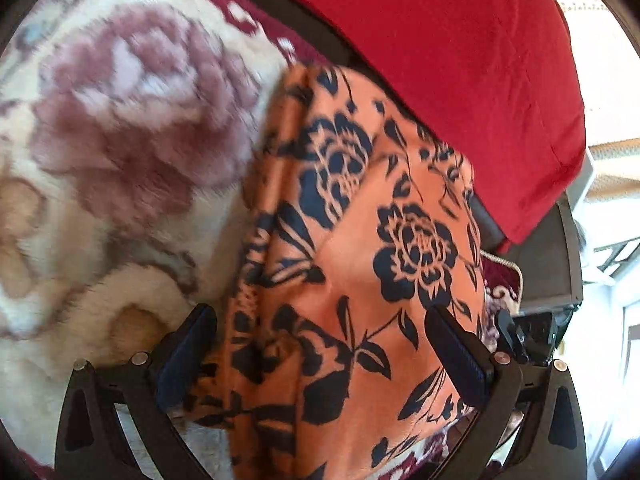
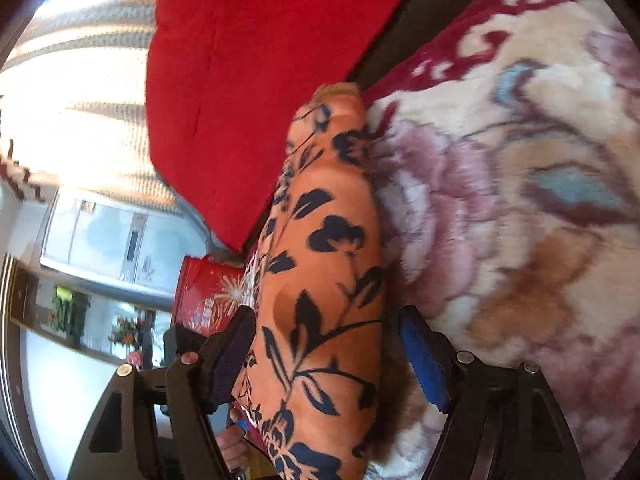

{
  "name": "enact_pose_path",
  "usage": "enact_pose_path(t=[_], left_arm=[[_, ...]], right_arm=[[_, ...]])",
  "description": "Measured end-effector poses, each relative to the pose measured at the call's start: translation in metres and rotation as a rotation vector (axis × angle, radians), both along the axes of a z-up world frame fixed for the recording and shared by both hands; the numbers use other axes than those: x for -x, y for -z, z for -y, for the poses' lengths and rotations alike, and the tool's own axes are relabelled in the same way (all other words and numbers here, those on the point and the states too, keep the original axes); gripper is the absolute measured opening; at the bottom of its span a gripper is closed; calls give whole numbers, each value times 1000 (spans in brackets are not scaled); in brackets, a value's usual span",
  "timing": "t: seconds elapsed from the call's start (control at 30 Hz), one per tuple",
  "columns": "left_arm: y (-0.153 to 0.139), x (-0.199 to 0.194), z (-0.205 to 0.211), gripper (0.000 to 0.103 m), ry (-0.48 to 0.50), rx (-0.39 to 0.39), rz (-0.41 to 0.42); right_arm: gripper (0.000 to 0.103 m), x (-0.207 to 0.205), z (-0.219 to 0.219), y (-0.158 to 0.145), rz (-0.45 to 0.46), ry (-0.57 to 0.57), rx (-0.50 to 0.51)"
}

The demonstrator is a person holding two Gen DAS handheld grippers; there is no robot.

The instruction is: Fold small clothes

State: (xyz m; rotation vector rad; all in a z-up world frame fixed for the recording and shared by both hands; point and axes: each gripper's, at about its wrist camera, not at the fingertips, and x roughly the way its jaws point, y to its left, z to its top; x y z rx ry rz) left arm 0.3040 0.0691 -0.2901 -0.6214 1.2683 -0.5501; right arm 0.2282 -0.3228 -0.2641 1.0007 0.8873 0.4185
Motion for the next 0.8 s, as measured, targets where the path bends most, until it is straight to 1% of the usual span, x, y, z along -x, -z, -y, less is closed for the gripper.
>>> enact_pose_path(t=[0.07,0.13,0.2,0.3,0.4,0.5,0.53,0.57,0.6,0.67,0.7,0.77,0.8], left_arm=[[0,-1,4,103,-1,7,6],[2,-4,6,103,-8,56,-4],[3,-8,6,103,-14,93,-11],[1,-13,17,102,-7,91,9],[0,-15,30,102,-1,65,22],[-3,-18,37,102,-15,69,32],[-5,-18,40,98,-21,69,42],[-7,-18,41,93,-25,61,51],[-10,-17,43,89,-27,50,63],[-16,-14,44,77,-26,34,86],[-21,-13,45,74,-27,31,103],[-29,-9,48,61,-23,26,132],[-35,-7,51,58,-18,20,151]], right_arm=[[76,-7,-12,1,8,-28,7],[76,-11,-20,1,15,-30,28],[77,-14,-25,2,27,-24,20],[78,-21,-28,3,46,-8,-1],[77,-25,-37,-2,56,-15,50],[70,-27,-39,-2,55,-19,71],[62,-27,-40,-3,55,-19,75],[57,-28,-41,-3,59,-25,77],[56,-27,-39,-3,64,-26,81],[50,-25,-42,-10,86,-26,115],[49,-25,-43,-14,97,-28,126],[46,-21,-46,-22,124,-31,149],[46,-20,-46,-25,134,-32,160]])
